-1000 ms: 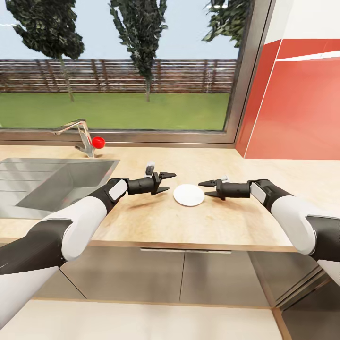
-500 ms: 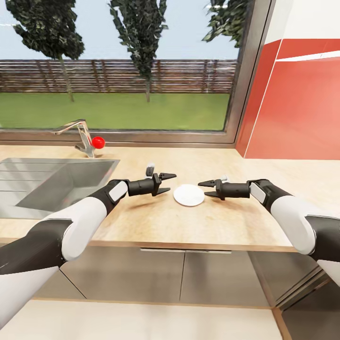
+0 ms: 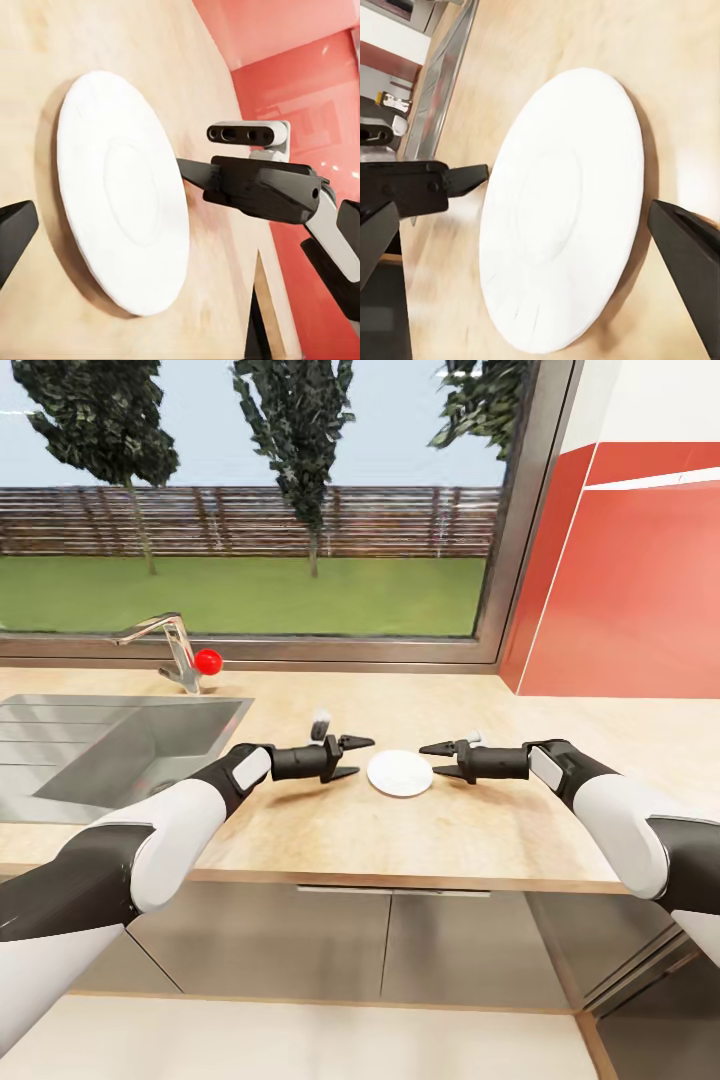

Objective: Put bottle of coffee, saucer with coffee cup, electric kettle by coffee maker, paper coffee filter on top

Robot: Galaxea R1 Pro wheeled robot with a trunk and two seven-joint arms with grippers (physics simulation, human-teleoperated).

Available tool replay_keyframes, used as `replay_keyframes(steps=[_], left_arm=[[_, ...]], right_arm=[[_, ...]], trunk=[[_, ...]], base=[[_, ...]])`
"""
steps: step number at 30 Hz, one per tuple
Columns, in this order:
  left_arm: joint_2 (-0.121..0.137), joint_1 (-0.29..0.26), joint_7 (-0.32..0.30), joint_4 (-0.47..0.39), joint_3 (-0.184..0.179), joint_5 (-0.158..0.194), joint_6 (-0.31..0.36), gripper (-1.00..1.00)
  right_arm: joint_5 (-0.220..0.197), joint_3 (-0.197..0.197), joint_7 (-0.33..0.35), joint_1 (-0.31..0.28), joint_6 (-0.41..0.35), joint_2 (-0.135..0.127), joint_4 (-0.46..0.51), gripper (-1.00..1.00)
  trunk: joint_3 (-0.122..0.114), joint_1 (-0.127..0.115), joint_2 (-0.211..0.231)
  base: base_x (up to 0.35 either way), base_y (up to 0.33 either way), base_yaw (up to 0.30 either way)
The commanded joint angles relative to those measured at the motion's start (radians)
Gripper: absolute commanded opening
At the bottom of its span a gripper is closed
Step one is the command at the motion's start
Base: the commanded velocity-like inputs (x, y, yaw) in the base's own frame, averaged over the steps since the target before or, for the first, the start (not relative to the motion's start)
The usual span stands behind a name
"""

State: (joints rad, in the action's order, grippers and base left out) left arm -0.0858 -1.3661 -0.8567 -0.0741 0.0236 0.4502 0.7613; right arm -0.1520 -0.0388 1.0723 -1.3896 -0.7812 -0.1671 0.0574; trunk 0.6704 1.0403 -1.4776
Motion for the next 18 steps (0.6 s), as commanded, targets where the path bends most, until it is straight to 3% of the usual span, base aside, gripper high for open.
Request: replay_keyframes(steps=[1,18], left_arm=[[0.0,-0.001,-0.001,0.0,0.003,-0.008,0.006,1.0],[0.0,-0.001,0.003,-0.001,0.003,-0.022,0.006,1.0]], right_arm=[[0.006,0.016,-0.002,0.0,-0.006,0.0,-0.001,1.0],[0.006,0.017,-0.002,0.0,-0.006,0.009,-0.001,1.0]], trunk=[[0.001,0.0,0.0],[0.001,0.0,0.0]], base=[[0.0,0.0,0.0],[0.0,0.0,0.0]])
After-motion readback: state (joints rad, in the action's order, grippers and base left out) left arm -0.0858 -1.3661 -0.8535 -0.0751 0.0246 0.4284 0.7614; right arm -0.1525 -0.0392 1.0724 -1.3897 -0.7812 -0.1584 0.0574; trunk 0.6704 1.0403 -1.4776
